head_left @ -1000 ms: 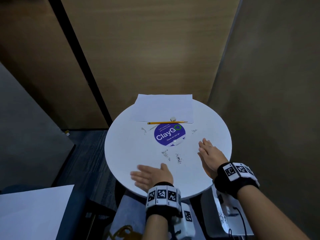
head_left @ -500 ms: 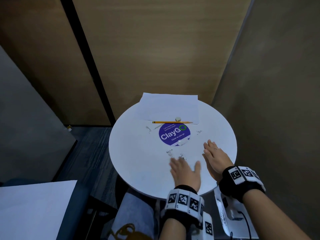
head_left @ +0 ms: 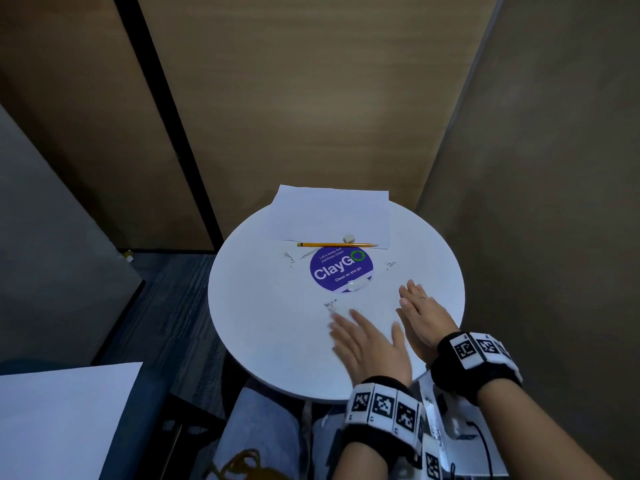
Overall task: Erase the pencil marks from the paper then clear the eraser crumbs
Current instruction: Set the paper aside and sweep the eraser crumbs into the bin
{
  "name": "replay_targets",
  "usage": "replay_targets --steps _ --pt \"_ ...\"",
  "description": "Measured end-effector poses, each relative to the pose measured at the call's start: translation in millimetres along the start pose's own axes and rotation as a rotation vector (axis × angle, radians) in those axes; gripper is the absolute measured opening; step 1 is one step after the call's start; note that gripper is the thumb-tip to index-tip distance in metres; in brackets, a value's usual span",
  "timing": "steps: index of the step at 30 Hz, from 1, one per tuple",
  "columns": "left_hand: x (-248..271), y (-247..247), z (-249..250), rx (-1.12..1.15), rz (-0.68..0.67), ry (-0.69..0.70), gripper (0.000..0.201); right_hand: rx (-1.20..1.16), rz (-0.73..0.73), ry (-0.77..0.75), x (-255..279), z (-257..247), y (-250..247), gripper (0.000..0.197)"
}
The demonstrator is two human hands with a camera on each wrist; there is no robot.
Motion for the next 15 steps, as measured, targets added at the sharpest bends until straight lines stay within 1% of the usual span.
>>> replay_targets --steps 1,2,3,4,5,6,7,8,9,10,11,12,13,14,15 --pt "-1.3 -6.0 -9.5 -0.016 0.050 -0.069 0.094 -0.024 -0.008 -0.004 1.5 -1.2 -1.4 0.046" --pt "0.3 -12.5 -19.4 -0.028 0.069 -0.145 0.084 -0.056 -0.017 -0.006 3.4 -1.7 -3.1 0.046" --pt "0.6 -16.0 -26.5 -0.031 0.070 -0.202 0.081 -0.082 -0.021 -0.009 5.3 -1.5 -5.5 0.045" --pt "0.7 -16.8 -27.4 -0.009 0.047 -0.218 0.081 -0.090 -0.014 -0.011 6.9 0.2 -9.0 0.045" --pt "-0.9 -12.9 -21.3 0.006 0.026 -0.183 0.082 -0.067 0.009 -0.012 8.4 3.7 -13.4 0.045" --pt "-1.3 -8.0 -9.1 0.020 -0.001 -0.106 0.083 -0.013 0.042 -0.008 10.0 9.0 -18.6 0.045" --pt "0.9 -1.8 7.5 0.063 -0.038 -0.008 0.090 0.058 0.075 0.002 12.2 16.0 -23.3 0.045" --pt "4.2 2.3 23.0 0.110 -0.062 0.077 0.103 0.129 0.100 0.022 15.7 23.9 -27.0 0.045" --pt "6.4 2.0 30.8 0.121 -0.049 0.094 0.118 0.188 0.111 0.048 20.0 32.0 -29.0 0.046" --pt "6.4 1.2 31.9 0.104 -0.024 0.064 0.123 0.229 0.109 0.069 24.6 38.9 -29.2 0.047" --pt "6.2 0.2 28.0 0.093 0.010 0.005 0.114 0.252 0.098 0.082 28.8 43.8 -28.2 0.048" --pt "5.6 0.0 21.5 0.080 0.025 -0.055 0.097 0.266 0.083 0.085 31.6 46.7 -26.8 0.049" --pt "7.1 -2.1 14.0 0.057 0.032 -0.125 0.087 0.278 0.066 0.083 32.9 47.7 -26.0 0.050" --pt "8.8 -2.7 9.2 0.068 0.021 -0.179 0.085 0.288 0.048 0.078 32.4 48.0 -25.8 0.051" --pt "8.7 1.4 8.2 0.099 0.002 -0.195 0.085 0.294 0.028 0.074 30.8 48.1 -25.9 0.052"
Point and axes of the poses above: each hand's wrist, its own x-axis away from the middle knuckle, its own y-axis out of the palm, z = x × y, the point moved 9 cm from there along -x, towards the middle knuckle, and after that the axes turned 10 degrees about -x, right-handed, at the moved point
